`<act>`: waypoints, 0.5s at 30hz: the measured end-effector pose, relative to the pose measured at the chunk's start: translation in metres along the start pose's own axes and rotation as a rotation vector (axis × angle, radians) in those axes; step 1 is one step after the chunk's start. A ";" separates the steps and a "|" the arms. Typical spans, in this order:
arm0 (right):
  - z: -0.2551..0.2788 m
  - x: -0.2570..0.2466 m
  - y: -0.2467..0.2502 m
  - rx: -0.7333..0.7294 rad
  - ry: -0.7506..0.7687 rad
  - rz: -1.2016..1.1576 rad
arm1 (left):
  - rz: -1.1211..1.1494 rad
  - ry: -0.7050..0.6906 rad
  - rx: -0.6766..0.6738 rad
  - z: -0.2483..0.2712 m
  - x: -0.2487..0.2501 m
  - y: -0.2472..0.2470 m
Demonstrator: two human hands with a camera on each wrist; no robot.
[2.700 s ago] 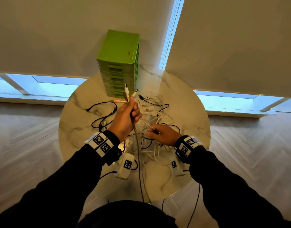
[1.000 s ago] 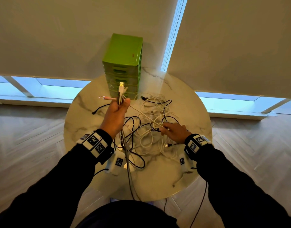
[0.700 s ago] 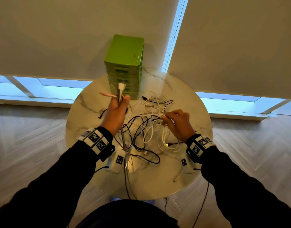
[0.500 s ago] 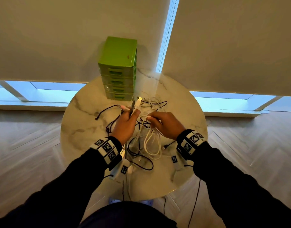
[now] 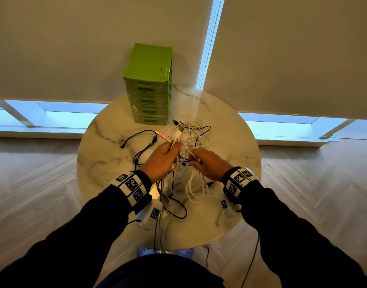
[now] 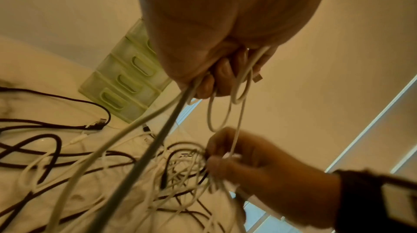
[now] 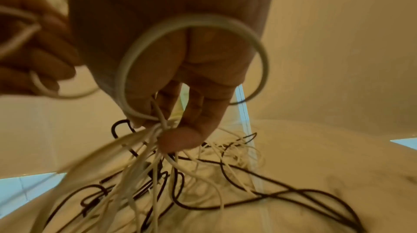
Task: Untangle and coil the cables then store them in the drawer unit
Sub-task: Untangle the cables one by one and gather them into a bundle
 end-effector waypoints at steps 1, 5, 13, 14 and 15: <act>0.001 0.004 -0.004 -0.020 -0.014 0.018 | 0.010 -0.014 -0.014 0.002 0.003 0.000; 0.007 0.027 -0.012 -0.047 -0.106 -0.044 | 0.053 -0.014 0.016 0.001 0.008 0.008; 0.023 0.050 0.000 0.044 -0.209 -0.285 | 0.117 0.041 0.270 -0.008 -0.016 0.052; 0.024 0.049 0.004 0.086 -0.217 -0.312 | 0.137 0.050 0.285 -0.011 -0.020 0.054; 0.024 0.050 0.006 0.102 -0.227 -0.303 | 0.152 0.053 0.295 -0.013 -0.022 0.054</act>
Point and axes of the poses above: each hand's wrist, its own z-axis away from the middle knuckle, its own y-axis out of the back of the hand, x = y × z, the point moved 2 cm from there along -z, towards the middle knuckle, and after that the axes turned 6 degrees about -z, right-handed, at the moved point
